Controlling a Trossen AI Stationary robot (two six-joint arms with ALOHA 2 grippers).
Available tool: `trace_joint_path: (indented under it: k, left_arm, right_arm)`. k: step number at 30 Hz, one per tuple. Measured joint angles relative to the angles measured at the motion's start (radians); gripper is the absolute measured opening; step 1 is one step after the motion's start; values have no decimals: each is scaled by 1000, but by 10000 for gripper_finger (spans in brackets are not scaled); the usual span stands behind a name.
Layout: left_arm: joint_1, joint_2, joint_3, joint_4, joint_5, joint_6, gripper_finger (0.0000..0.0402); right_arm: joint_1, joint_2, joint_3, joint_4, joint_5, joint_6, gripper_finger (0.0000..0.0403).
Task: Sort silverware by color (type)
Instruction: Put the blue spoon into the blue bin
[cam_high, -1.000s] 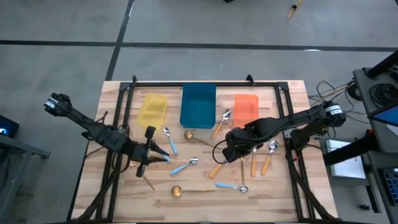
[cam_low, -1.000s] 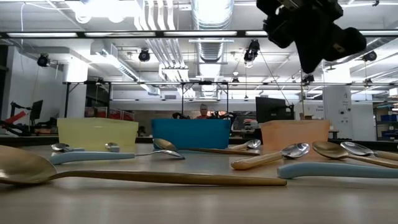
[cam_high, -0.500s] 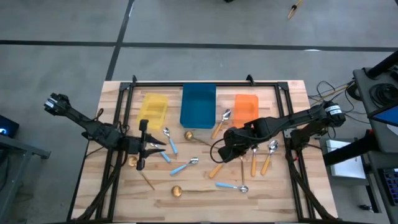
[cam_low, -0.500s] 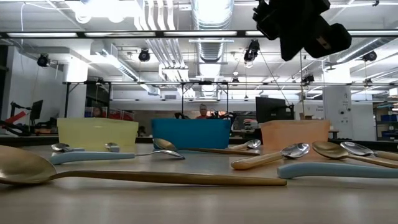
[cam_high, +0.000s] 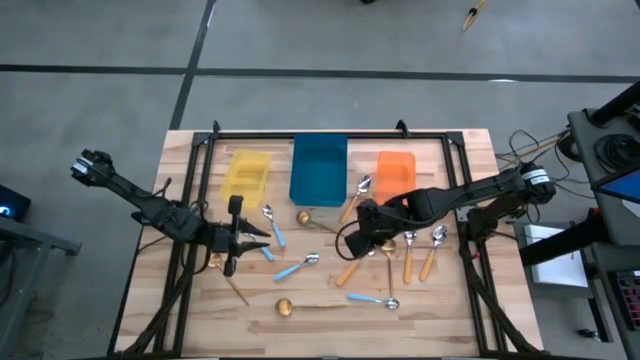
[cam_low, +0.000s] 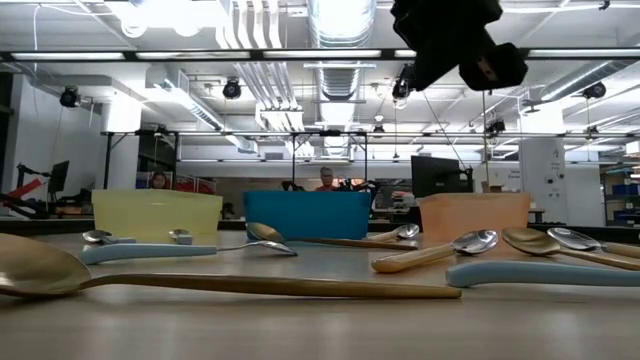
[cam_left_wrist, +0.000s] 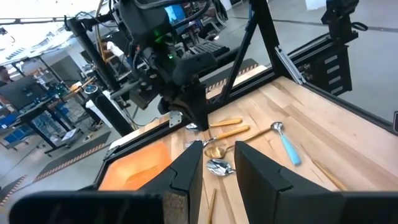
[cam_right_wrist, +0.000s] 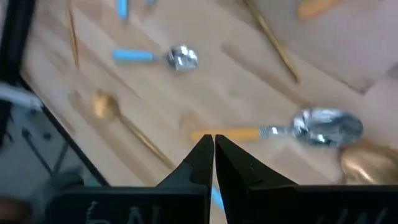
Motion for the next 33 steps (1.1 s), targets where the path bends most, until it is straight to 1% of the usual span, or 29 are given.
trace_joint_path:
  k: [3,5,12,19,22,30,33]
  left_arm:
    - [0,-2,0,0,-15,0,75]
    - [0,-4,0,1,-24,0,75]
    - [0,-6,0,1,-42,0,75]
    - [0,-6,0,1,-42,0,75]
    - [0,-7,0,2,-42,0,75]
    - [0,-8,0,1,-42,0,75]
    - [0,-8,0,1,-42,0,75]
  right_arm:
    - [-13,0,0,29,7,114,9]
    - [-15,0,0,62,8,141,9]
    - [-13,0,1,180,7,129,9]
    - [-14,55,26,192,6,83,9]
    - [-14,109,58,183,-14,41,9]
    - [-14,266,193,179,-115,-160,9]
    - [-14,317,253,130,-145,-223,9]
